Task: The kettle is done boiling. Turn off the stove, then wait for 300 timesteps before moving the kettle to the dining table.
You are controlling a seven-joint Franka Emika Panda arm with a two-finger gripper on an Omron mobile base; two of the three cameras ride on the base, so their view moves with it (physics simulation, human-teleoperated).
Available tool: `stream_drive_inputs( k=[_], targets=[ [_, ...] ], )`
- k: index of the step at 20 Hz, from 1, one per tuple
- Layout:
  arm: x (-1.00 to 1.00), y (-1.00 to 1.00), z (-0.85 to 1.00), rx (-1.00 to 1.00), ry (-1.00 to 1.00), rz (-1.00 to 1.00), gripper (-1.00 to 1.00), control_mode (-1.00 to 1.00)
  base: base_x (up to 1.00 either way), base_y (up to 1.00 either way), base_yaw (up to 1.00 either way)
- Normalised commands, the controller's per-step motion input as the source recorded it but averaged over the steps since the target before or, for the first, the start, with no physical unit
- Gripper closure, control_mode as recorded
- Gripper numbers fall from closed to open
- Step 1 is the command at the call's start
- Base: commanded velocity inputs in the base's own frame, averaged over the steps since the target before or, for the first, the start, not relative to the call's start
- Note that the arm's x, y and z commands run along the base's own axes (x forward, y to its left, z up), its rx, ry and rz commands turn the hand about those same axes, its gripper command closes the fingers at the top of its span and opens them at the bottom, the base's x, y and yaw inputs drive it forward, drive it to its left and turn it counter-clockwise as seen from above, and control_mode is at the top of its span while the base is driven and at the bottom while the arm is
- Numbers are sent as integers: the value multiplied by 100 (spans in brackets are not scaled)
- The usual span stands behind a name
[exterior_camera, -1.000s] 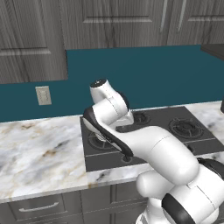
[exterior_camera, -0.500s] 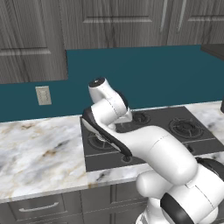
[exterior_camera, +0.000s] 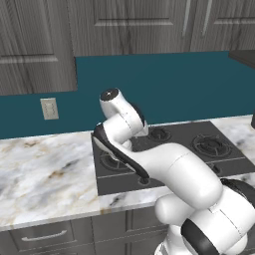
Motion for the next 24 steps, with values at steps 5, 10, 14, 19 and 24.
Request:
stream_drive_inputs(
  k=[5,10,14,19,24],
  targets=[
    [22,7,0,0,-5,0,-100,-100,0,0,0],
    [23,1,0,0,-1,0,-100,-100,0,0,0],
    [23,0,0,0,0,0,-100,-100,0,0,0],
    [26,0,0,0,0,0,-100,-100,0,0,0],
    [28,1,-2,0,0,0,-100,-100,0,0,0]
  ],
)
